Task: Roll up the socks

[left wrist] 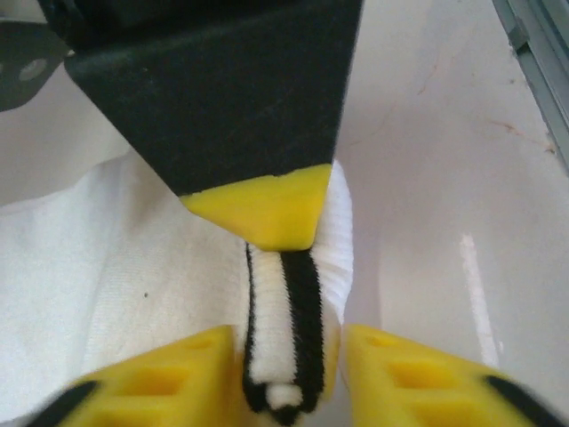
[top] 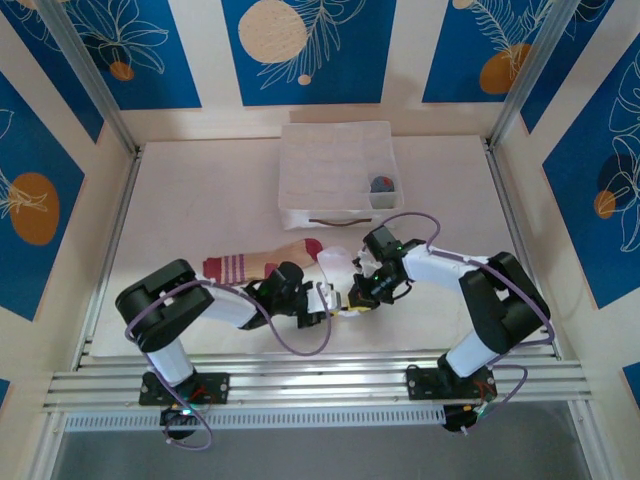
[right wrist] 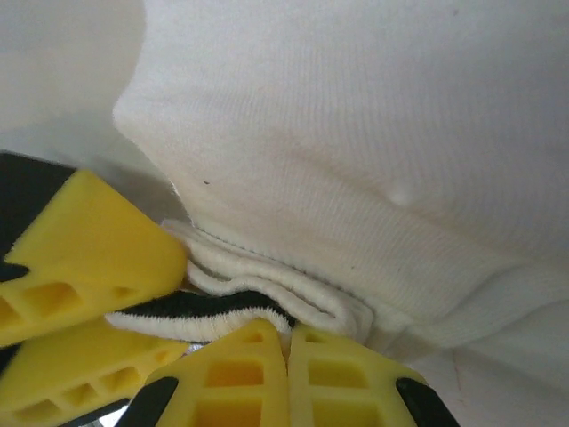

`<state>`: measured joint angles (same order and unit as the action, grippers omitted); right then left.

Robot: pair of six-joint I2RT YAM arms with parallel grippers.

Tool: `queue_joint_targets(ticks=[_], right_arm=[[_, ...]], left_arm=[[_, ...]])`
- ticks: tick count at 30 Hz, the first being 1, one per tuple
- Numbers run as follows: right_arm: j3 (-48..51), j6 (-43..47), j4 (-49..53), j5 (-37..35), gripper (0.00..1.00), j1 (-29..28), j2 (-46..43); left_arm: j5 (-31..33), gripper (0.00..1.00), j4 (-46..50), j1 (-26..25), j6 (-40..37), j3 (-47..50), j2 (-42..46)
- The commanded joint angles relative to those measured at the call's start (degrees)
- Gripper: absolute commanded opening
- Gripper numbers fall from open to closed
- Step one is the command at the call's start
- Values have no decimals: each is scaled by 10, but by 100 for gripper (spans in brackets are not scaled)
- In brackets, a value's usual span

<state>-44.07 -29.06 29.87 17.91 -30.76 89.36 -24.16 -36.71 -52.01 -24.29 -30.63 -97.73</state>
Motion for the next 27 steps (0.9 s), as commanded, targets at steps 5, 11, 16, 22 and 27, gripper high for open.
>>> queue_joint_targets(ticks=[5, 11, 16, 22, 27], right_arm=[[73, -24, -92, 64, 32, 46, -102], [97, -19, -134, 108, 40, 65, -148], [118, -28, -192, 148, 42, 59, -122], [127, -21, -195, 146, 43, 54, -100], [127, -18, -172, 111, 44, 53, -92]], left_arm=[[-79, 0, 57, 1, 33, -24, 32], [-126, 0, 136, 9, 96, -64, 13], [-154, 0, 86, 31, 169, -56, -13], [-172, 0, 56, 58, 260, -64, -50], [-186, 0, 36, 70, 312, -70, -81]])
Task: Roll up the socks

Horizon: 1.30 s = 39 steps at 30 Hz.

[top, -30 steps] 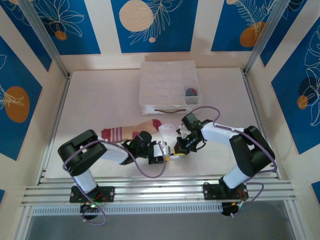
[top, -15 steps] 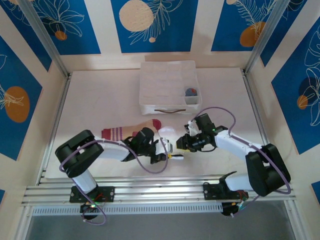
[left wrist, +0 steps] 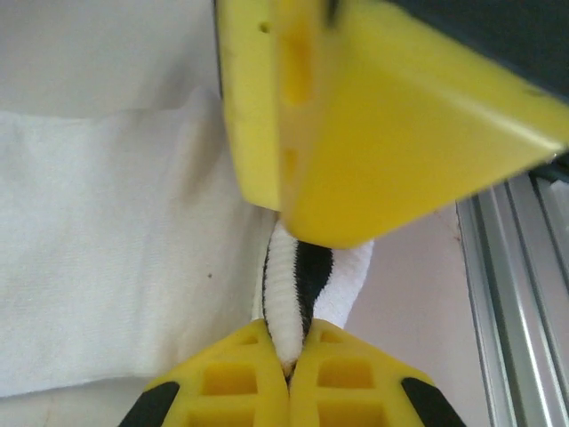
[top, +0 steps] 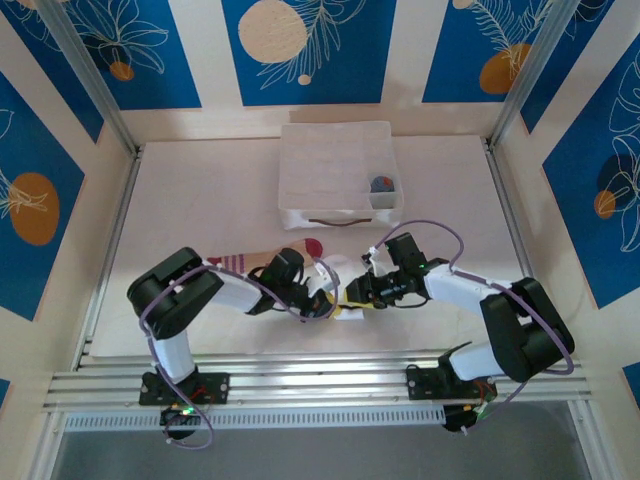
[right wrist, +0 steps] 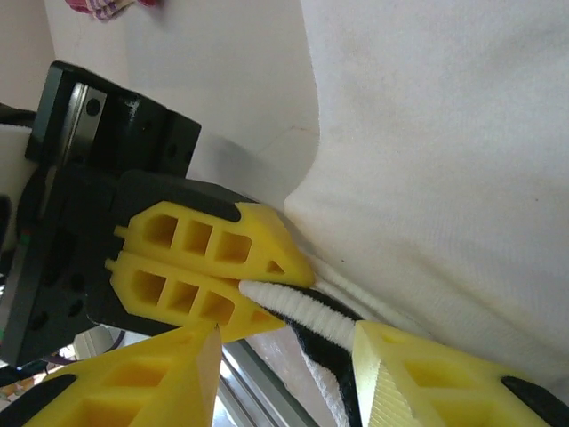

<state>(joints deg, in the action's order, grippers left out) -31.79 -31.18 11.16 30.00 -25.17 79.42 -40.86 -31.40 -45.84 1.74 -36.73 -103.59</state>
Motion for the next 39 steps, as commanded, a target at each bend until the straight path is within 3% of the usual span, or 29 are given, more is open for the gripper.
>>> queue_joint_targets(ticks=[1, 7, 12, 15, 18, 20, 25, 32, 39], right_arm=[[4, 4, 23, -19, 44, -4, 10], [-11, 4, 77, -79, 35, -18, 24], [-31, -1, 116, -121, 10, -43, 38], [-43, -9, 134, -154, 1, -54, 48], [-61, -21, 166, -207, 0, -62, 66], [-74, -23, 183, -226, 0, -67, 80], [-103, -13, 213, -256, 0, -82, 117], [-124, -3, 215, -243, 0, -87, 149], [-128, 4, 218, -232, 0, -85, 156]], left_arm=[[-19, 0, -17, 9, 56, -11, -27], [-15, 0, -9, 9, 68, -14, -41], [0, 0, 10, 9, 49, -13, -35], [11, 3, 32, 9, 22, -13, -23], [26, 19, 51, 7, -22, -4, 3], [34, 22, 59, 6, -55, 6, 24], [75, 24, 111, -5, -158, 20, 82], [218, 32, 97, -78, -348, 59, 156], [311, 37, 64, -134, -444, 41, 124]])
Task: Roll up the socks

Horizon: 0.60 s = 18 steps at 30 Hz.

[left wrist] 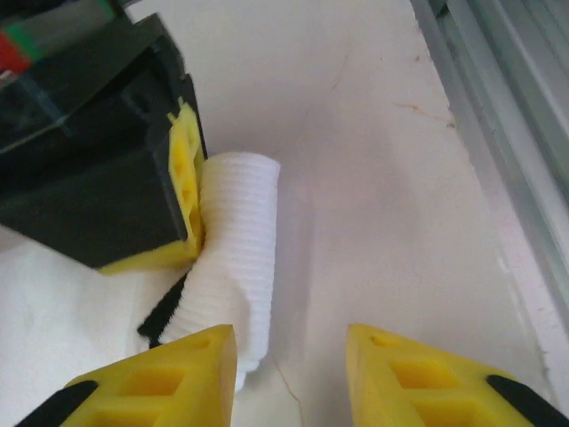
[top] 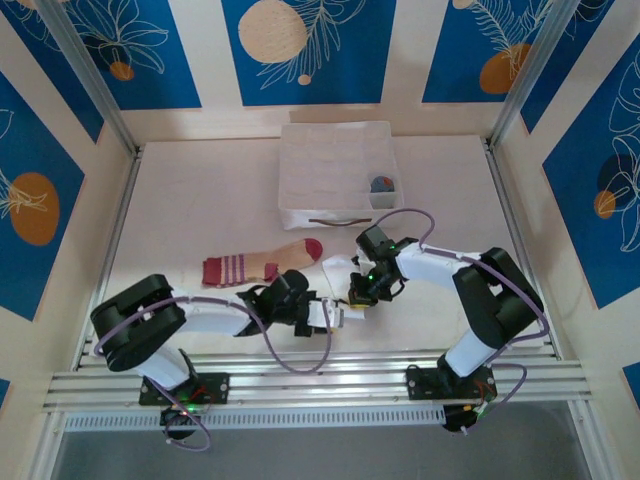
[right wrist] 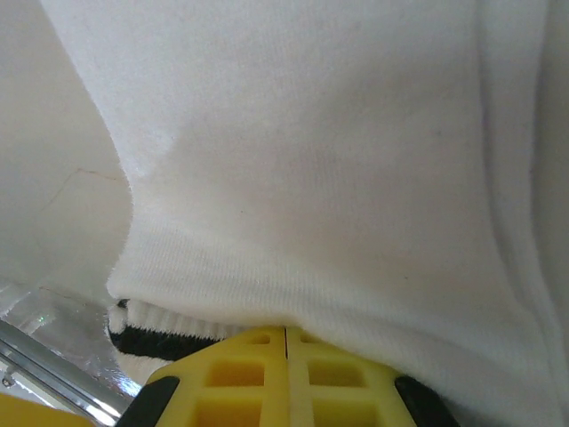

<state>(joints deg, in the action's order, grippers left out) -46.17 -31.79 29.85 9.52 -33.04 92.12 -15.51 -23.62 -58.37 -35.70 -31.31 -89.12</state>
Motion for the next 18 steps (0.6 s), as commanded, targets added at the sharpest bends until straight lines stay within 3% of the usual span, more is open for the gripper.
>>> queue_joint_targets(ticks=[1, 4, 13, 15, 18], right_arm=[[16, 10, 30, -25, 0, -5, 28], [19, 12, 28, -18, 0, -5, 26], [28, 26, 13, 15, 0, -4, 18], [29, 31, 8, 24, 0, -4, 14], [31, 35, 6, 30, 7, -3, -1]], left_arm=[[65, 38, -16, -11, -71, -19, -33], [70, 43, -24, -15, -69, -35, -68], [75, 43, -65, -23, -51, -46, -122], [76, 37, -57, -23, -52, -52, -127], [76, 6, -21, -22, -53, -61, -124]])
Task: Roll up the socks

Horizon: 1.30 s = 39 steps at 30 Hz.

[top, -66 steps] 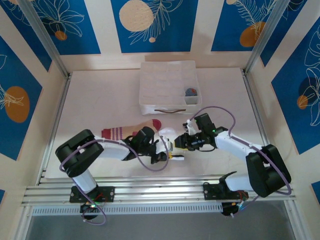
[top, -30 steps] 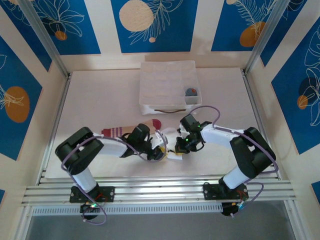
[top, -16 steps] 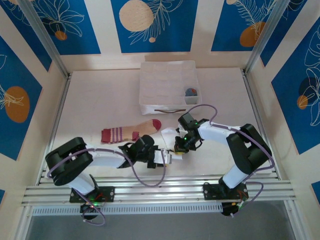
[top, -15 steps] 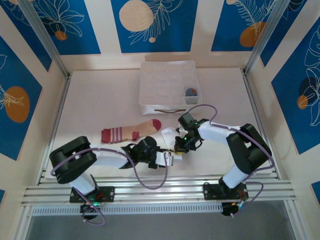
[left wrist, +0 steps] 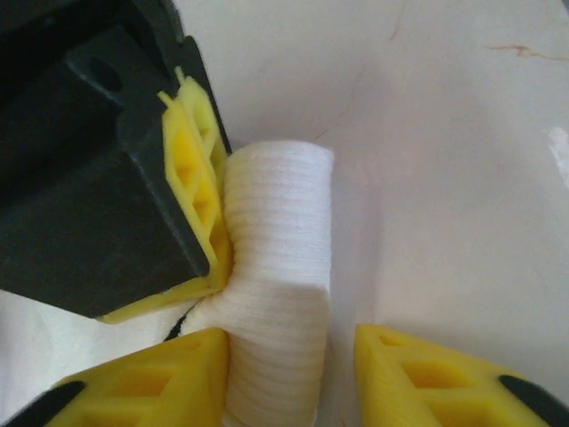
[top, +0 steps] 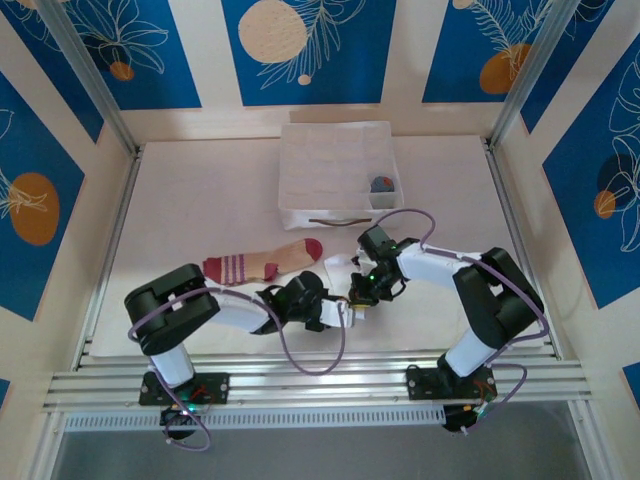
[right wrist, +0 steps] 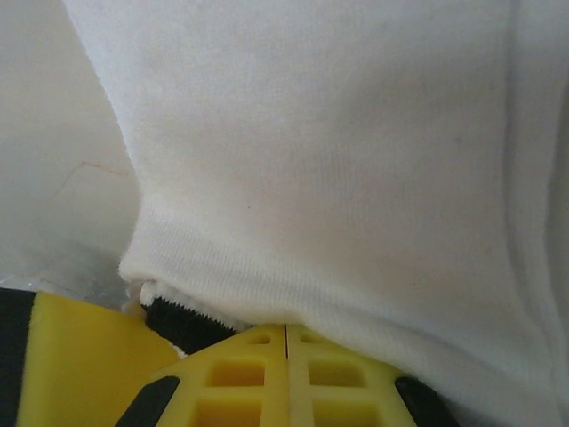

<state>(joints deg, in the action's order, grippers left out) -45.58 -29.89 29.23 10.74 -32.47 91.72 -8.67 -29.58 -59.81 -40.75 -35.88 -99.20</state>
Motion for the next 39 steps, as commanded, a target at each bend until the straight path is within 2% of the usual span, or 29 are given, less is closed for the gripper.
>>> queue_joint_targets(ticks=[1, 3, 6, 8, 11, 15, 19, 24, 27, 33, 39], right_arm=[[27, 14, 11, 17, 16, -7, -8], [38, 6, 2, 26, 31, 1, -39], [75, -15, -35, 72, 38, 42, -90], [102, -28, -57, 91, 38, 68, -125], [131, -29, -71, 102, 36, 88, -170], [150, -24, -96, 139, 25, 92, -200], [165, -20, -121, 164, 27, 91, -200], [177, -18, -126, 164, 39, 90, -181], [177, -18, -116, 152, 42, 90, -169], [168, -9, -94, 123, 44, 82, -163], [152, 3, -80, 95, 43, 58, -152]], left_arm=[[1, 0, 61, -8, -1, -20, -18], [-34, 0, 114, -3, 1, -34, -7], [-127, 0, 235, 17, 20, -94, -12], [-170, 0, 308, 25, 37, -131, -26], [-226, 0, 361, 38, 65, -170, -46], [-282, 0, 440, 55, 100, -234, -87], [-320, 0, 503, 72, 129, -291, -131], [-356, 0, 523, 99, 181, -323, -165], [-370, 0, 515, 114, 214, -323, -174], [-382, 0, 498, 143, 293, -327, -198], [-384, 0, 497, 151, 327, -335, -216]])
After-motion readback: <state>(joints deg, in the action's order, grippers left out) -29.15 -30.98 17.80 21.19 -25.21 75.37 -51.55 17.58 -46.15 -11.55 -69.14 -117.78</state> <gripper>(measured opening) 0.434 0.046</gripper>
